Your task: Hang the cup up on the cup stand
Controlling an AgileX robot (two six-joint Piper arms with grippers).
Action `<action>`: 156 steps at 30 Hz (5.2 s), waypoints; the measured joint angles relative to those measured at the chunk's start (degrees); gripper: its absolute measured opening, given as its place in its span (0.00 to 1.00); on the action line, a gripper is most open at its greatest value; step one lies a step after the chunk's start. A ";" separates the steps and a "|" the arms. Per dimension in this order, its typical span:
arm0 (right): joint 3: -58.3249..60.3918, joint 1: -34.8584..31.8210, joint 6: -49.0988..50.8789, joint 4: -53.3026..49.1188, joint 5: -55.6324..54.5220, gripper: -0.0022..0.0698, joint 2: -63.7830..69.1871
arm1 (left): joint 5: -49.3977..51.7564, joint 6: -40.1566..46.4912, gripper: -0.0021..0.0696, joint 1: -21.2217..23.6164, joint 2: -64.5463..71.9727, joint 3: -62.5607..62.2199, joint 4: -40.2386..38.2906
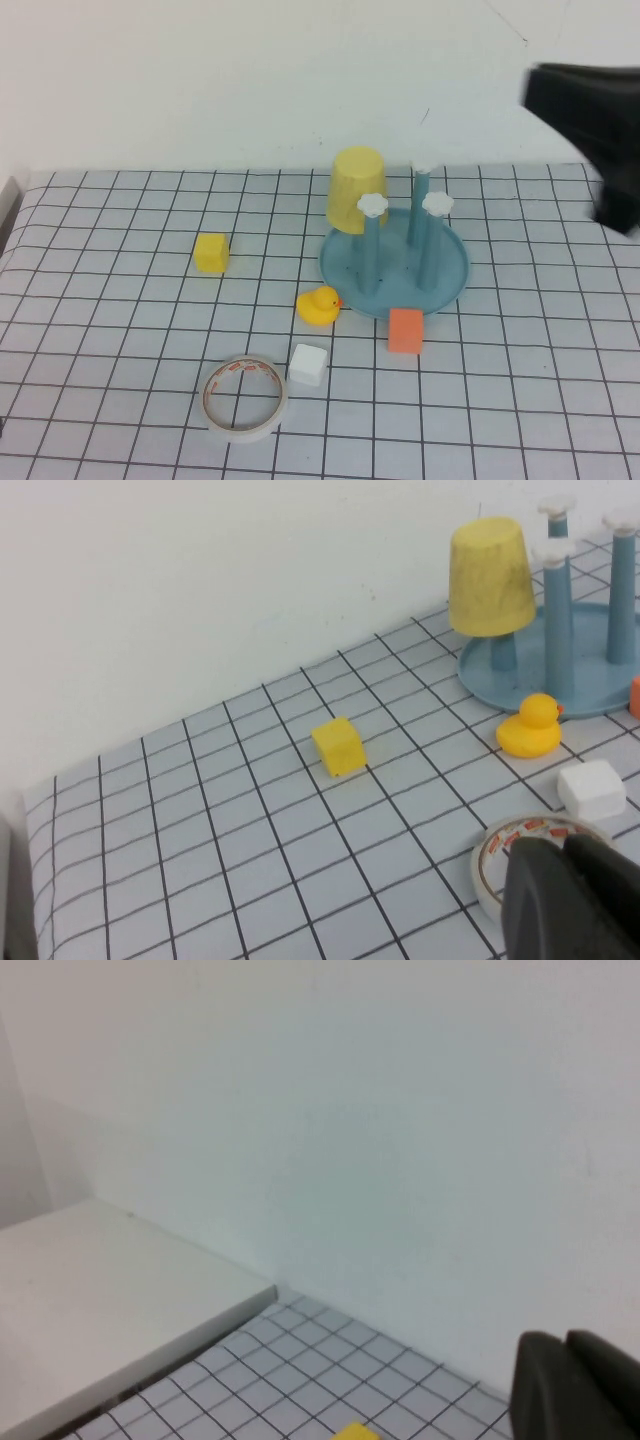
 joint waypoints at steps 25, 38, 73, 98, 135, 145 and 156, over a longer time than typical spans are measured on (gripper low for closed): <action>31.01 0.00 -0.86 0.13 -9.51 0.03 -43.62 | -0.23 0.00 0.03 0.00 0.00 1.48 0.12; 37.12 0.00 -8.83 0.30 -16.45 0.03 -43.62 | -0.23 -0.11 0.03 0.00 0.00 1.48 0.12; 51.64 -35.64 97.89 -100.14 3.59 0.03 -61.30 | 0.19 -0.11 0.03 0.00 0.00 1.48 0.12; 51.43 -27.25 111.53 -105.78 5.41 0.03 -61.40 | 0.19 -0.11 0.03 0.00 0.00 1.48 0.12; 51.43 -30.21 109.65 -105.88 5.61 0.03 -61.40 | 0.24 -0.11 0.03 0.00 0.00 1.48 0.12; 51.43 -30.21 109.65 -105.88 5.61 0.03 -61.40 | -3.63 8.13 0.03 2.26 -3.50 5.26 -2.20; 51.43 -30.21 109.65 -105.88 5.69 0.03 -61.40 | -18.52 18.30 0.03 33.21 -10.65 17.14 -24.53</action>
